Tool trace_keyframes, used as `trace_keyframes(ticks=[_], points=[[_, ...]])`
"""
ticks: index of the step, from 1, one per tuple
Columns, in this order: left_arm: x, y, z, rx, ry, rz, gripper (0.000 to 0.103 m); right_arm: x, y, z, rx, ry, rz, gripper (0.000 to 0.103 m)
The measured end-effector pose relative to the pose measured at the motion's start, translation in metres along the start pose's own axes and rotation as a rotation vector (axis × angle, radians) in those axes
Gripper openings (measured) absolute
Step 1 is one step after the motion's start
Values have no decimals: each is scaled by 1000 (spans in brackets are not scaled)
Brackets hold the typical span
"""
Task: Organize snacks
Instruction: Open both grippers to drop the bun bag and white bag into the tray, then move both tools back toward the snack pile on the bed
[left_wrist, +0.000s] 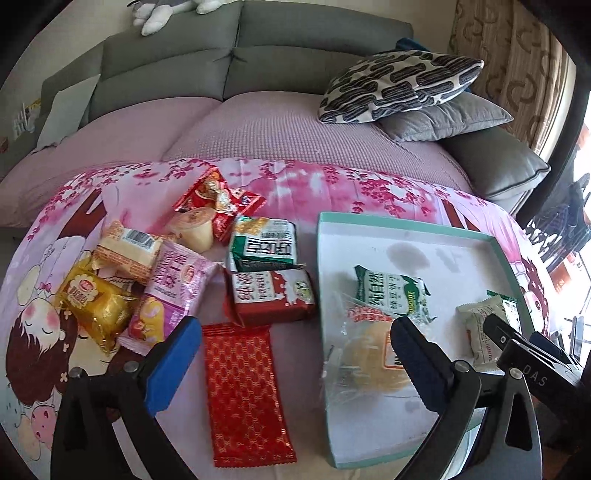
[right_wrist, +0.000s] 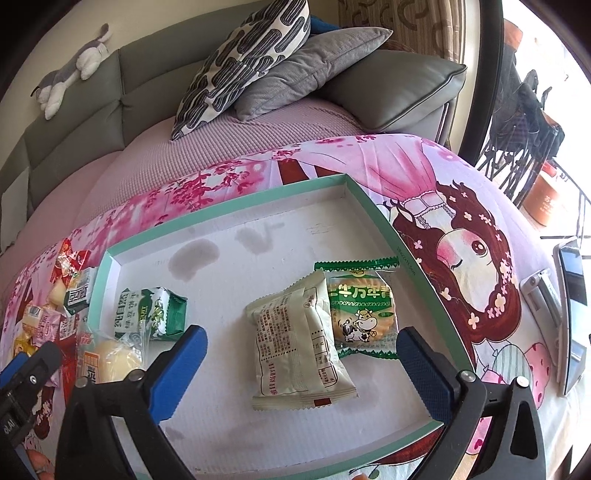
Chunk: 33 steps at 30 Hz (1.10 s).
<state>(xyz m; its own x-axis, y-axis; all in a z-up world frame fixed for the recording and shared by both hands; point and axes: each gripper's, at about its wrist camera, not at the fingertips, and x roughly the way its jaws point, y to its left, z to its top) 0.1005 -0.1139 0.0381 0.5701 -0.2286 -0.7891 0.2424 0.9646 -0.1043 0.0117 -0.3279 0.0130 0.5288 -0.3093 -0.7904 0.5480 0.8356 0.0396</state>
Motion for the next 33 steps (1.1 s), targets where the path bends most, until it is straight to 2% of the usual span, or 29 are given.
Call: trace_keyframes(ticks=[9,18,25,33], points=[[-14,70,6,-96,-19,194,102,-10,8,0,-19,4,17,103],[-29,135,-1,-246,-16,298,102,-16,49,-8,-111,6,74,103],[-30,170,-15,-326,20,338,102,-26,102,-25,-237,-2,176,103],[-34,183,-26,-345,36,308,102,-33,153,-47,-350,14,266,103]])
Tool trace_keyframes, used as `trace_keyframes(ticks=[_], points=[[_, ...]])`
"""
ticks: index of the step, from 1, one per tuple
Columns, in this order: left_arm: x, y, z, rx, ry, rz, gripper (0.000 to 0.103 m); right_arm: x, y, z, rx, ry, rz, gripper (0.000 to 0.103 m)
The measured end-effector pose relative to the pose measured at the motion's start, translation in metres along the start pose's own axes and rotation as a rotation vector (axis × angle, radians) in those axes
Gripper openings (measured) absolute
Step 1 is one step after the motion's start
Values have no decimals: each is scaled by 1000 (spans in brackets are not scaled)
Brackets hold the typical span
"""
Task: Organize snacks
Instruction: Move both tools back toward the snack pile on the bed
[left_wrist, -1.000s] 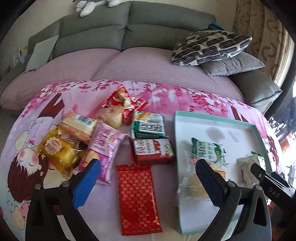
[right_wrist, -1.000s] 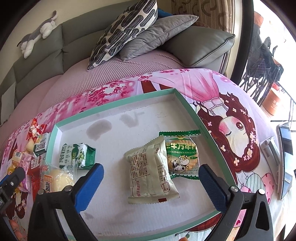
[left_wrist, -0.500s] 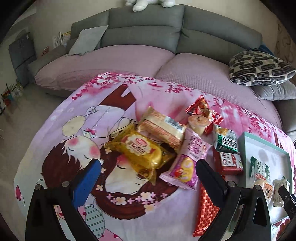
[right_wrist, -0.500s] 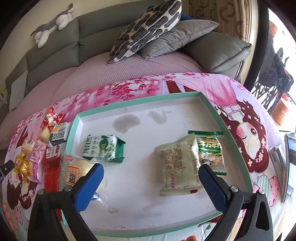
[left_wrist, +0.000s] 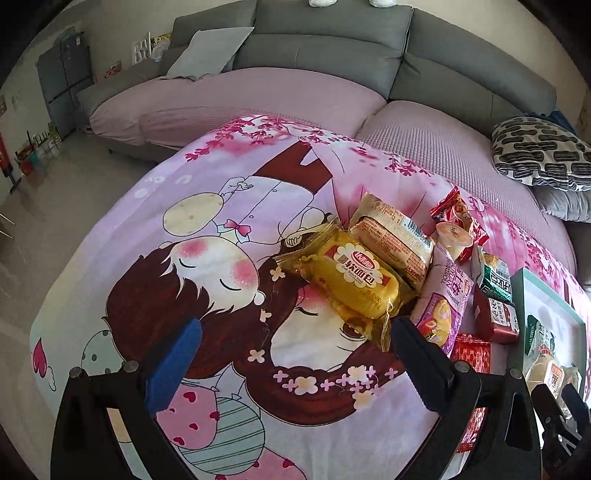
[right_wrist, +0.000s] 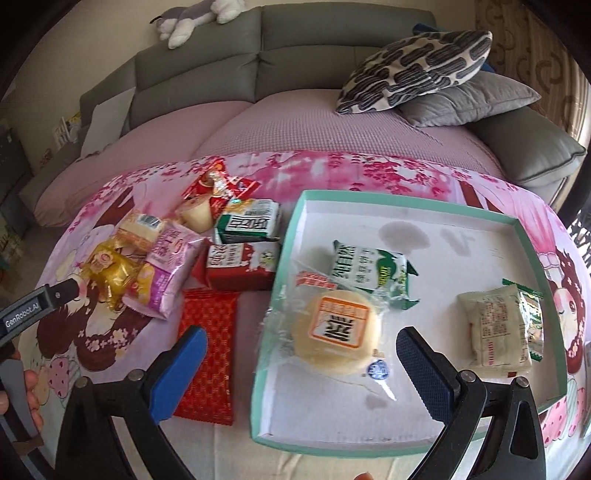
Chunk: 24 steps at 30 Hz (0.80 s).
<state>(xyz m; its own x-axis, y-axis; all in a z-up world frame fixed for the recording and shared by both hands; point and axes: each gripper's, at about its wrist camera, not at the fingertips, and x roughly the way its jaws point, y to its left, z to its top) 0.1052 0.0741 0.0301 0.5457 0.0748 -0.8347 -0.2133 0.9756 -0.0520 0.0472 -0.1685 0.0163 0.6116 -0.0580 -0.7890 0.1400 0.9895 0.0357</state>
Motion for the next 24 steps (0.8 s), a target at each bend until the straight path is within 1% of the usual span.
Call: trace_keyframes(ticks=[7,9,12,17,24], points=[[2,8,-2,2,15,-13,102,0,38,0,-59,-14,80,103],[2,8,-2,11,14,-5,102,3,47,-1,-66,-5,89,103],[4,10,-2,15,21,-21,102,8,59,-3,-80,1,89,103],[8,12,-4,30,37,-21,102,17,68,-5,-63,22,154,103],[20,13,-7,41,73,-18,102,29,78,-11,-87,67,160,103]])
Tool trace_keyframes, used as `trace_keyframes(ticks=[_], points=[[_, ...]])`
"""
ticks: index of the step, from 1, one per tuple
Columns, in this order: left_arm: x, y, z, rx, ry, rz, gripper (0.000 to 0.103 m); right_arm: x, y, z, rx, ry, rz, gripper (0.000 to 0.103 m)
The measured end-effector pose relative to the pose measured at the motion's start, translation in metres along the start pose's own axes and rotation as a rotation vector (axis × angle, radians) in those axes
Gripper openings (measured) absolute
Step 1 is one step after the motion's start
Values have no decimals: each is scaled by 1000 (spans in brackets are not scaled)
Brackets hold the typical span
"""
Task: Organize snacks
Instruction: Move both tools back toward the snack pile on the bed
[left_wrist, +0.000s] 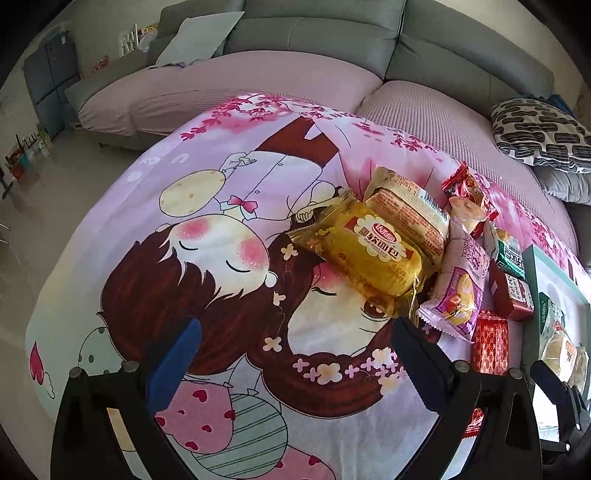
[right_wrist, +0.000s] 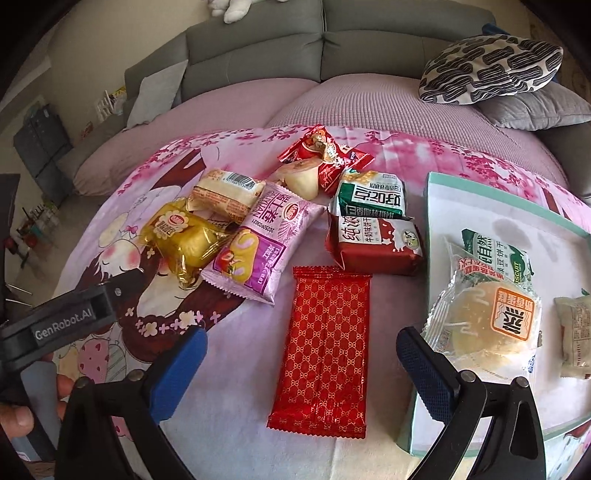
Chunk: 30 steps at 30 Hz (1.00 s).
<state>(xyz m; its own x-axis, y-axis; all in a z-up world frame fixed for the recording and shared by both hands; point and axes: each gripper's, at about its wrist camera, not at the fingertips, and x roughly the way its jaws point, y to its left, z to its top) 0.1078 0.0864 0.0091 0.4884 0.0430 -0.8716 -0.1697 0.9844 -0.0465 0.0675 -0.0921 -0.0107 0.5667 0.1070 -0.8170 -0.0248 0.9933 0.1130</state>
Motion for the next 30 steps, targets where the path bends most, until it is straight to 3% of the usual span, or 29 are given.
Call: trace_keyframes(ticks=[8,18,23,30], points=[[14,-5,-5,29,43,1,102,22,4,-7,-10,81,14,103],[20,-8,-6,36,57,9,102,29,13,-8,-65,95,-6,103],[20,-8,-5,39,55,9,102,30,10,-10,-46,109,13,103],[20,-3,-5,23,55,4,102,33,11,-8,-24,91,-30,99]])
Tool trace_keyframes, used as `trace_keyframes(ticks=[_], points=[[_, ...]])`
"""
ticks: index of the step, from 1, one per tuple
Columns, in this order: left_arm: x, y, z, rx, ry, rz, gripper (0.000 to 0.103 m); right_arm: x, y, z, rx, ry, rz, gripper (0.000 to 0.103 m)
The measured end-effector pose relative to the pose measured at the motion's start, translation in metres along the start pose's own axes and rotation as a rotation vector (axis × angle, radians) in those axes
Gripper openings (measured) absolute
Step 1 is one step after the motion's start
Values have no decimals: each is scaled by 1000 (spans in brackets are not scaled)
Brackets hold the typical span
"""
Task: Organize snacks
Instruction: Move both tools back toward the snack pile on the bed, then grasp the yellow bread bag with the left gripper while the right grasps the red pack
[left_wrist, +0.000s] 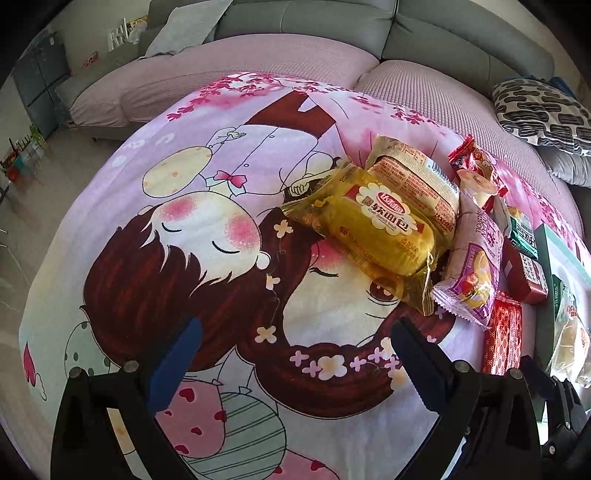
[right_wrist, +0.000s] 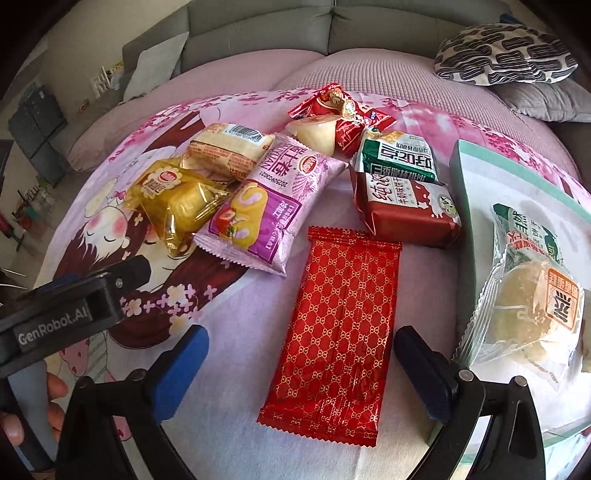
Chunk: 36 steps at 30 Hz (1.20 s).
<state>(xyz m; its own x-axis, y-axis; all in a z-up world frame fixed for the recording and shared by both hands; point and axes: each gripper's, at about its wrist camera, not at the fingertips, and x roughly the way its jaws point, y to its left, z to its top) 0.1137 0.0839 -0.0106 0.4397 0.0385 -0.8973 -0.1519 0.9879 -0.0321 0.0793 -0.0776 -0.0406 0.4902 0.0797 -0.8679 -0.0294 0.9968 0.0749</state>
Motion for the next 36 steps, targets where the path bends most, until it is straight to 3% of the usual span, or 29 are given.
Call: trace_keyframes(ticks=[4,15,22,36], points=[[-4,5,2,-24,-20,-5,102,0,-3,1,-5,-13,-76,78],[-15,-7,22,-30,-100,-60,102,-3,-15,5,32,-46,-116,53],[-8,-22,37,-31,-111,-88,102,-3,-18,7,47,-52,-101,50],[25,-30,62,-94,-78,-26,102,-2,-20,8,41,-43,-74,50]])
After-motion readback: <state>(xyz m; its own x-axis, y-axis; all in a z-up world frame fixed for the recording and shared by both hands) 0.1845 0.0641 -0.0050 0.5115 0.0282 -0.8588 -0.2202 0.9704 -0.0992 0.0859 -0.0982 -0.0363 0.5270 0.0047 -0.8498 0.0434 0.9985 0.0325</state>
